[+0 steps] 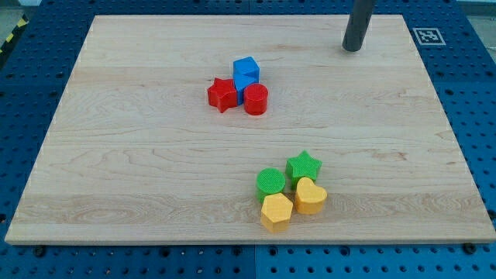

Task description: Nudge the yellow hexagon left a bit

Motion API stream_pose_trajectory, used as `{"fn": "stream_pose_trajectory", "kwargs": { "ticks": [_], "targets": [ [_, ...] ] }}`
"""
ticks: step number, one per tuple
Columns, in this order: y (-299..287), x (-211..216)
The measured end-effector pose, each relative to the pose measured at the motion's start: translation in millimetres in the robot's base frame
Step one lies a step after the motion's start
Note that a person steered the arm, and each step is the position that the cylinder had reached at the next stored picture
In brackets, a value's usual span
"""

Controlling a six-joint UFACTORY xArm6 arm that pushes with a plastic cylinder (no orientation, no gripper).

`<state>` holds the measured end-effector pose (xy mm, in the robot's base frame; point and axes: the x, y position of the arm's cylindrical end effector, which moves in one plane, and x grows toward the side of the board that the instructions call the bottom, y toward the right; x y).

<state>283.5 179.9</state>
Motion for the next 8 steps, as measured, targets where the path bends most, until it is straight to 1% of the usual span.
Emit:
{"fn": "stream_pose_trajectory", "kwargs": {
  "ticks": [5, 6, 7, 8],
  "targets": [
    [12.2, 0.4],
    [12.3, 17.5],
    [-40.8, 64.1],
    [-67.4, 92.9]
  ]
}}
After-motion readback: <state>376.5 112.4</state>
